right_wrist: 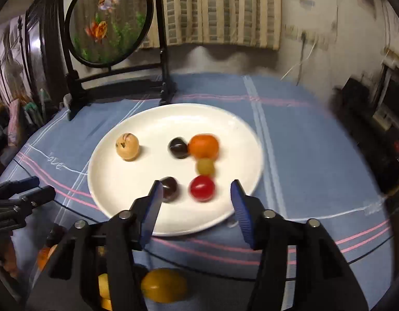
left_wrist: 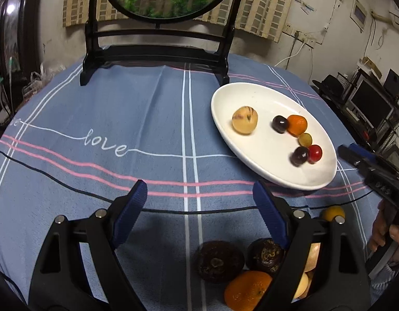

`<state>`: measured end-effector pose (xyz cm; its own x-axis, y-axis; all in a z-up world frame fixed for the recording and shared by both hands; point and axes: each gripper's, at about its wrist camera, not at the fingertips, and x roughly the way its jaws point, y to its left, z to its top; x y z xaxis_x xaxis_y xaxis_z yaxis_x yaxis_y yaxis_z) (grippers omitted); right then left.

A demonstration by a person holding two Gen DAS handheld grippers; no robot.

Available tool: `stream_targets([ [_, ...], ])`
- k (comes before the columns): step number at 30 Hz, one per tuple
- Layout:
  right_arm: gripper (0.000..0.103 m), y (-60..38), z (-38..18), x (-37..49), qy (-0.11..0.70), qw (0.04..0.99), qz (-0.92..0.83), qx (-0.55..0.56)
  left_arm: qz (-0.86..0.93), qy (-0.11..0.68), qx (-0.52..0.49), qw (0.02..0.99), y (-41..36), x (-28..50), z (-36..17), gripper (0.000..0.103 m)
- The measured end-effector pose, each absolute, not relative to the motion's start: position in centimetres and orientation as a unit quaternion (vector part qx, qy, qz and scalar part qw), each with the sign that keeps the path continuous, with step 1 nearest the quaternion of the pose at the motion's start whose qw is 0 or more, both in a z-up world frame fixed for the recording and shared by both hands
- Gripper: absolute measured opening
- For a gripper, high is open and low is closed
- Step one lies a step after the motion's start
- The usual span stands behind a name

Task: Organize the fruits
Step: 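Lower the plum onto the plate and open the right tool, then grasp another tan round fruit with the left tool and lift it toward the plate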

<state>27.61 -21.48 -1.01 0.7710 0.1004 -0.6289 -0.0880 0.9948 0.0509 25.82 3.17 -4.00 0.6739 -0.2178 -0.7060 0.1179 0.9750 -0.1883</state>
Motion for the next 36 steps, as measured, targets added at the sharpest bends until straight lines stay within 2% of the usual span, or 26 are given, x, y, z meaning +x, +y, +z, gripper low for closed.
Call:
stream_targets([
  [3,0.058,-23.9,0.6,26.2,0.316,0.938,0.102,0.098,-0.092,0.389,-0.058,0.915,3.1,25.6,-3.9,0.085],
  [6,0.058,-24.8,0.5,24.0,0.308,0.938,0.110,0.113,-0.098,0.386,-0.052,0.916,2.8,25.0,-3.8,0.085],
  [11,0.061,-25.3,-2.4,20.5,0.341,0.920,0.122,0.151,-0.110,0.379,-0.018,0.919,1.6,23.1,-3.9,0.086],
  [12,0.065,-25.5,-2.6,20.0,0.343,0.918,0.123,0.157,-0.113,0.377,-0.014,0.919,1.4,22.6,-3.9,0.087],
  [14,0.089,-26.2,-3.0,19.1,0.353,0.916,0.096,0.168,-0.125,0.369,-0.004,0.921,0.8,21.6,-3.9,0.088],
  [15,0.094,-26.5,-3.1,19.1,0.352,0.915,0.090,0.173,-0.136,0.365,0.003,0.921,0.3,21.0,-3.9,0.088],
  [21,0.095,-27.1,-2.8,18.5,0.338,0.917,0.094,0.189,-0.143,0.329,0.058,0.932,-2.2,19.0,-3.5,0.088],
  [27,0.095,-26.7,-2.9,18.6,0.351,0.914,0.096,0.181,-0.195,0.324,0.028,0.925,-2.4,18.0,-2.9,0.088],
  [29,0.095,-26.7,-2.7,18.5,0.350,0.914,0.097,0.182,-0.212,0.340,0.059,0.914,-3.9,17.9,-3.8,0.090],
  [32,0.095,-26.7,-2.6,18.4,0.348,0.914,0.097,0.182,-0.173,0.338,0.104,0.919,-4.9,18.0,-4.8,0.093],
  [34,0.095,-26.7,-2.6,18.3,0.347,0.915,0.099,0.183,-0.160,0.344,0.102,0.920,-4.1,18.7,-4.9,0.097],
  [36,0.095,-26.7,-2.5,18.2,0.345,0.915,0.099,0.182,-0.120,0.345,0.097,0.926,-2.8,19.3,-4.9,0.097],
])
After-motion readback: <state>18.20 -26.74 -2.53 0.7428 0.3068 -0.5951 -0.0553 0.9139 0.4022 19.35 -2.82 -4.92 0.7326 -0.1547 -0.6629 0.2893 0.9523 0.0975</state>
